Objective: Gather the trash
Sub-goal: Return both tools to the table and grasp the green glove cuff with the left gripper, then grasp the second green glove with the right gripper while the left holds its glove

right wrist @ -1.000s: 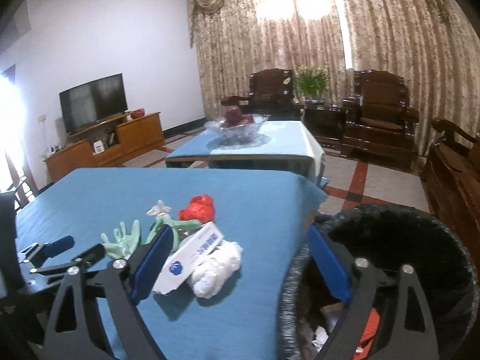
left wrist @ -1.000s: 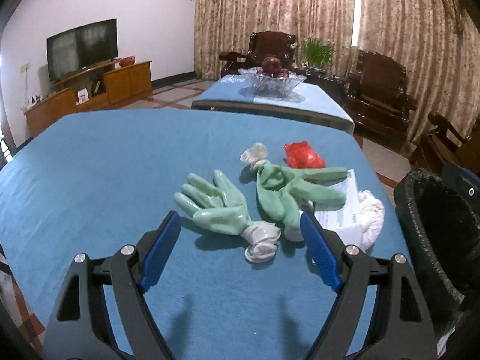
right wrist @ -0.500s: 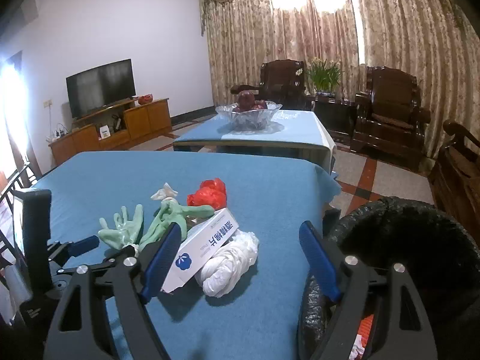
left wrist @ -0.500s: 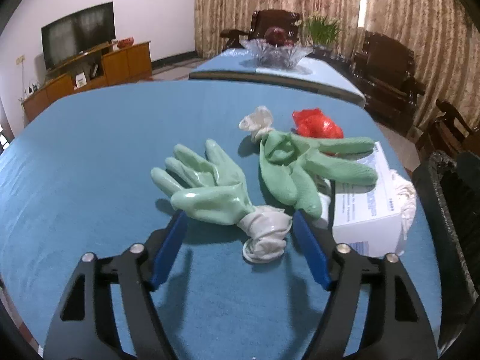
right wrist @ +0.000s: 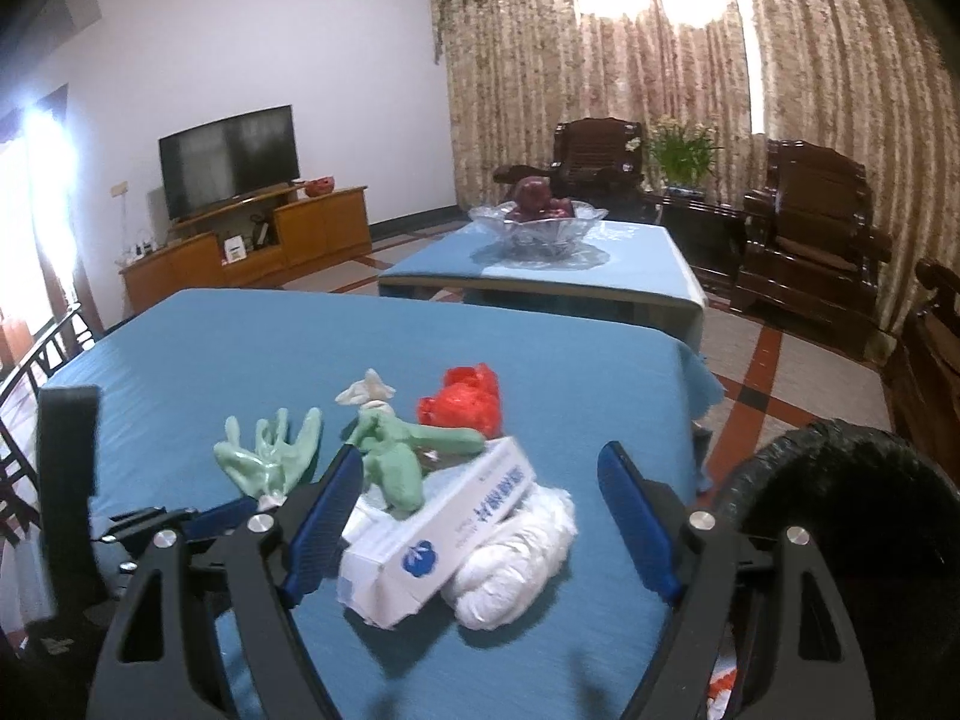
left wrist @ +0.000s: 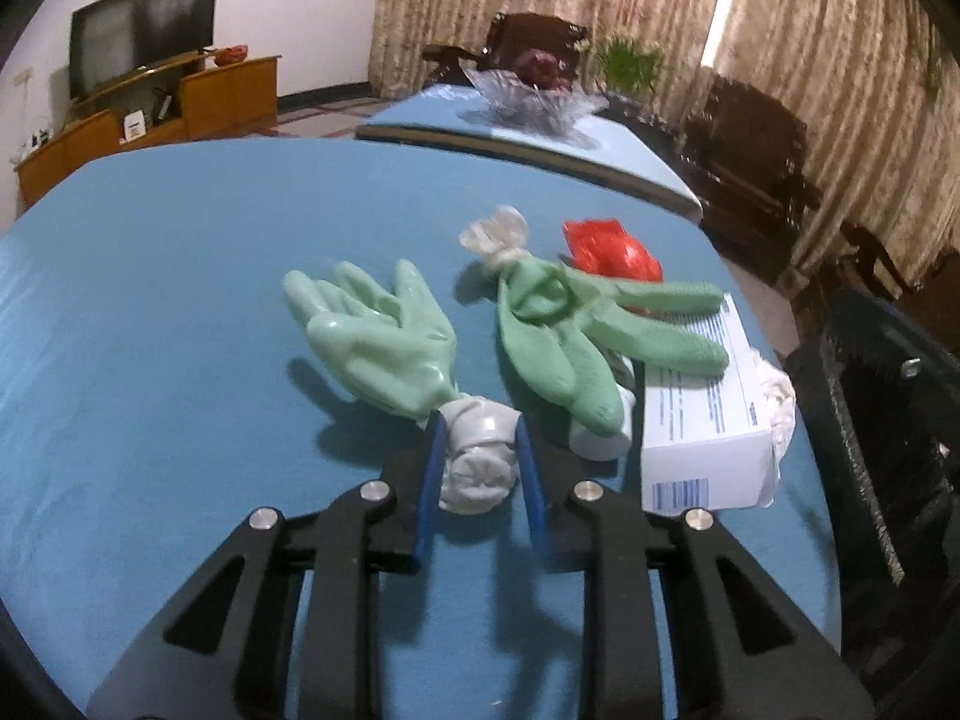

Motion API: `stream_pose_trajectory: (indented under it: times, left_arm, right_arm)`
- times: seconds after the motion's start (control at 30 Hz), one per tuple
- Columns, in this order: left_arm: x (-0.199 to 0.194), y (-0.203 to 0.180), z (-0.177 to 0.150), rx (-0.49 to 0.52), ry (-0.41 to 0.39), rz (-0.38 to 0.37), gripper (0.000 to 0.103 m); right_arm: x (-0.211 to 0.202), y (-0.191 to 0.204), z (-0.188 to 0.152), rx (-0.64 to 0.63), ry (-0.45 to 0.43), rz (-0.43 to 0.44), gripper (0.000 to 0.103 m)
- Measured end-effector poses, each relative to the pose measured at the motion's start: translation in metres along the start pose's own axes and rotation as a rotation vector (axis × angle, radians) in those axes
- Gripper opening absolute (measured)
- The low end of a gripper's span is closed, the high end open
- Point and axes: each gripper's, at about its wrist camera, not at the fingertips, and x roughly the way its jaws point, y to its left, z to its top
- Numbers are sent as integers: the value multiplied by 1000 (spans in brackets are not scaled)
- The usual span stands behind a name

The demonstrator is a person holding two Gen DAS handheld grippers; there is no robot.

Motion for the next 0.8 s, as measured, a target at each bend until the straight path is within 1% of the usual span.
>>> stream_pose_trajectory:
  times: [0.23,0.4,0.6,0.67,0.8]
  left_arm:
    - [-17,34,10,-38,-37,43,20]
    - [-23,55,20,-62,-59,71,20]
    - [-26,66,25,-57,-76,82,20]
    - [-24,68,25,-59,-77,80,20]
    - [-21,72,26,-64,-75,78,20]
  right_arm:
    - [29,27,7,-8,38,54,79]
    - [57,49,12,-4,73,89,73]
    - [84,62,10,-22,109,65,70]
    - [91,64,11,-20,120,57,67]
    - [106,68,12,-9,149,42,66]
